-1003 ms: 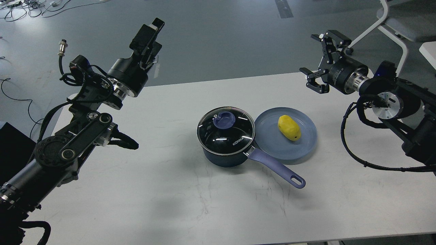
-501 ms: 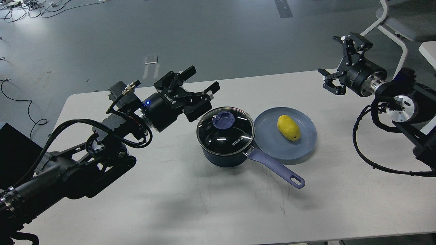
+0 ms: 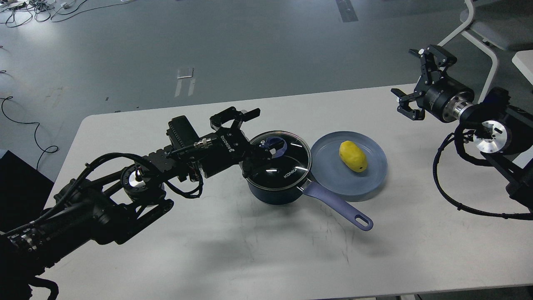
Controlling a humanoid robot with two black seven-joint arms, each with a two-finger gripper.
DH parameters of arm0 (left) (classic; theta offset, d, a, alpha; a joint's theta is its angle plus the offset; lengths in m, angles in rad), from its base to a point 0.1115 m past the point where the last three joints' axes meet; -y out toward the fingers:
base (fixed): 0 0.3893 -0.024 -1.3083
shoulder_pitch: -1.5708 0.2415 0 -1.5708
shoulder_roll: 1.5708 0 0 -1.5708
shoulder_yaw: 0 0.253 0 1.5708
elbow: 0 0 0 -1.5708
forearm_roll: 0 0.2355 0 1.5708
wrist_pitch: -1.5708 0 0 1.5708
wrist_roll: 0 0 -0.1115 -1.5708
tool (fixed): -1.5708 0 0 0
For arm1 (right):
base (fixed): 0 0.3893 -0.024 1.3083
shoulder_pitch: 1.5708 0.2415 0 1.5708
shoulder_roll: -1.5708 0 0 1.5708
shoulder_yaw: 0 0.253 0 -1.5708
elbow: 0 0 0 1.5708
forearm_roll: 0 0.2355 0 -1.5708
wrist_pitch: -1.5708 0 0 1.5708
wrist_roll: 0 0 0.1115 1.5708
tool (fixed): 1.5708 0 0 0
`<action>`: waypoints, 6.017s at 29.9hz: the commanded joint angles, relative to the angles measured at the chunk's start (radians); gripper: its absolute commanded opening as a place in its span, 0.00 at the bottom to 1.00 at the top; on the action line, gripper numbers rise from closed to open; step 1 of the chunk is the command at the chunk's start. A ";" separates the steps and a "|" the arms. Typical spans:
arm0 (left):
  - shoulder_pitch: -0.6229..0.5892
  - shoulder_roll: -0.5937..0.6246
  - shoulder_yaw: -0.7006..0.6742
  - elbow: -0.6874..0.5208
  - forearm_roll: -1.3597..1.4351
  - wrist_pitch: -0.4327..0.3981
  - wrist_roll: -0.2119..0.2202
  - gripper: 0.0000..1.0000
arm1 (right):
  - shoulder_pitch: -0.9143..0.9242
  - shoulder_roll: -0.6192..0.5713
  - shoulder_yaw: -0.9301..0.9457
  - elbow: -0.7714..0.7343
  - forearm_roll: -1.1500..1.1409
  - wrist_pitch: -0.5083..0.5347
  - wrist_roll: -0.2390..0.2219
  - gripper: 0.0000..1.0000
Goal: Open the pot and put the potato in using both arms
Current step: 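Reach the left gripper over the pot and lower it onto the blue lid knob, then close the left gripper on the blue knob of the glass lid, then lift the glass lid off the pot and lower it onto the table, then open the left gripper and raise it away from the lid, then grasp the yellow potato from the blue plate with the right gripper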
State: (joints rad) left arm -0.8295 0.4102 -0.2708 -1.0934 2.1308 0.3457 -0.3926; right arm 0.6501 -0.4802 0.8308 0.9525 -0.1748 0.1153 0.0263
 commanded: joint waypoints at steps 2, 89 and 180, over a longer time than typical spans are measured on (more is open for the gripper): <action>-0.016 -0.034 0.016 0.039 0.004 -0.008 0.000 0.98 | -0.006 -0.001 0.001 0.000 0.000 0.000 0.000 1.00; -0.094 0.038 0.117 0.017 -0.192 -0.011 -0.009 0.43 | -0.026 -0.014 -0.018 -0.051 -0.005 0.004 0.007 1.00; -0.146 0.242 -0.084 0.012 -1.901 -0.350 0.360 0.99 | 0.246 0.023 -0.794 -0.034 -1.149 -0.054 0.242 0.95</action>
State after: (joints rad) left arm -0.9776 0.6486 -0.3538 -1.0812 0.2295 -0.0039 -0.0307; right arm 0.8901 -0.4895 0.0381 0.9407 -1.3238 0.0613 0.2698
